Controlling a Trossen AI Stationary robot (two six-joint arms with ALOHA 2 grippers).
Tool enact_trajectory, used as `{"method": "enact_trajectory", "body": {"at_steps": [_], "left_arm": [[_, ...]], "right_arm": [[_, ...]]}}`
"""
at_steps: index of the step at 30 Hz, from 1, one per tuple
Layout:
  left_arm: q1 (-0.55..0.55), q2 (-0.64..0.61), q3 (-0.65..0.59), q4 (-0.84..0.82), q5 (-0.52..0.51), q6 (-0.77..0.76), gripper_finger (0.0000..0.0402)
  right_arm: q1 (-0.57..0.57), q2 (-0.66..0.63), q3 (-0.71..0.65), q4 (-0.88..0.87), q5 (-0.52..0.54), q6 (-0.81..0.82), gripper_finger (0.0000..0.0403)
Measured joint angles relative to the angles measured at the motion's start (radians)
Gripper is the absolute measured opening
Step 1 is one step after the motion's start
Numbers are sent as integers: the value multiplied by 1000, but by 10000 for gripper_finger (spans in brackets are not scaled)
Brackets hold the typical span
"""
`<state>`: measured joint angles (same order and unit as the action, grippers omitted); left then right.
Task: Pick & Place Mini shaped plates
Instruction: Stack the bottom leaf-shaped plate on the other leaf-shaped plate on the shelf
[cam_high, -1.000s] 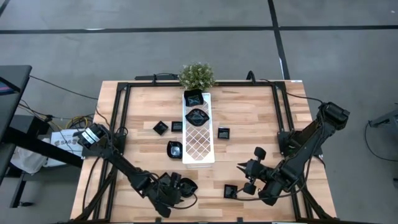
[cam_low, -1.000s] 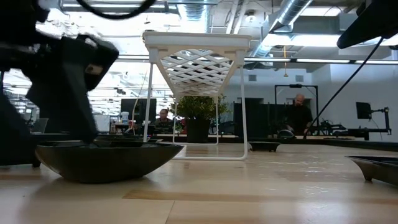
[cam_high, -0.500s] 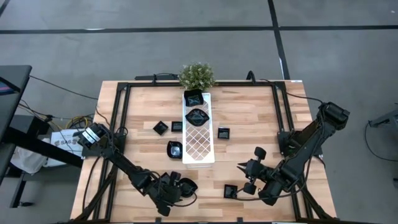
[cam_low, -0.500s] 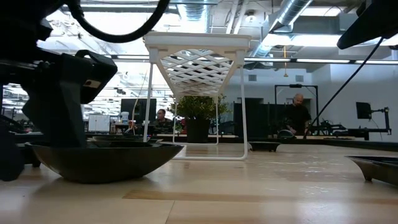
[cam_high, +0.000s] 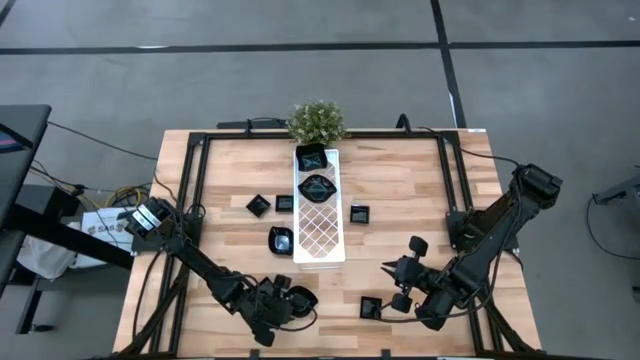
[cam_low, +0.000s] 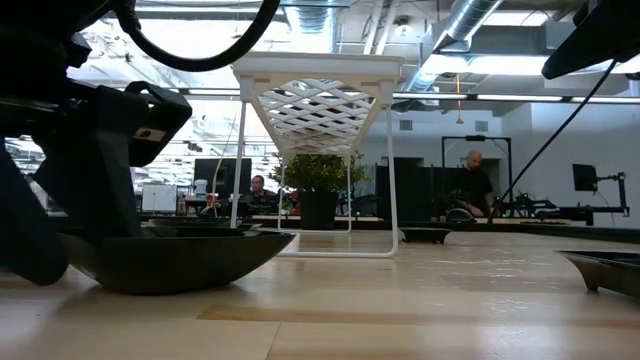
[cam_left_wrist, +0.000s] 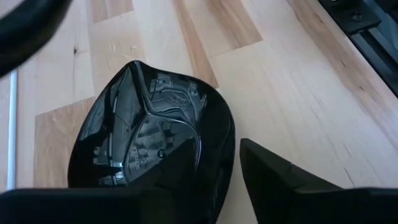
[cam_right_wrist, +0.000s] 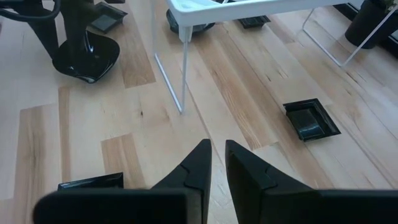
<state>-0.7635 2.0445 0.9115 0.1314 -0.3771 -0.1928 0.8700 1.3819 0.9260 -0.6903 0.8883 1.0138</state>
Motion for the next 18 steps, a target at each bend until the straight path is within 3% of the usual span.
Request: {"method": "enact_trajectory", "body": {"at_steps": [18], "left_arm": [[-1, -2, 0, 12, 10, -27, 15]], "right_arm": [[0, 0, 0, 0, 0, 0, 42]]}}
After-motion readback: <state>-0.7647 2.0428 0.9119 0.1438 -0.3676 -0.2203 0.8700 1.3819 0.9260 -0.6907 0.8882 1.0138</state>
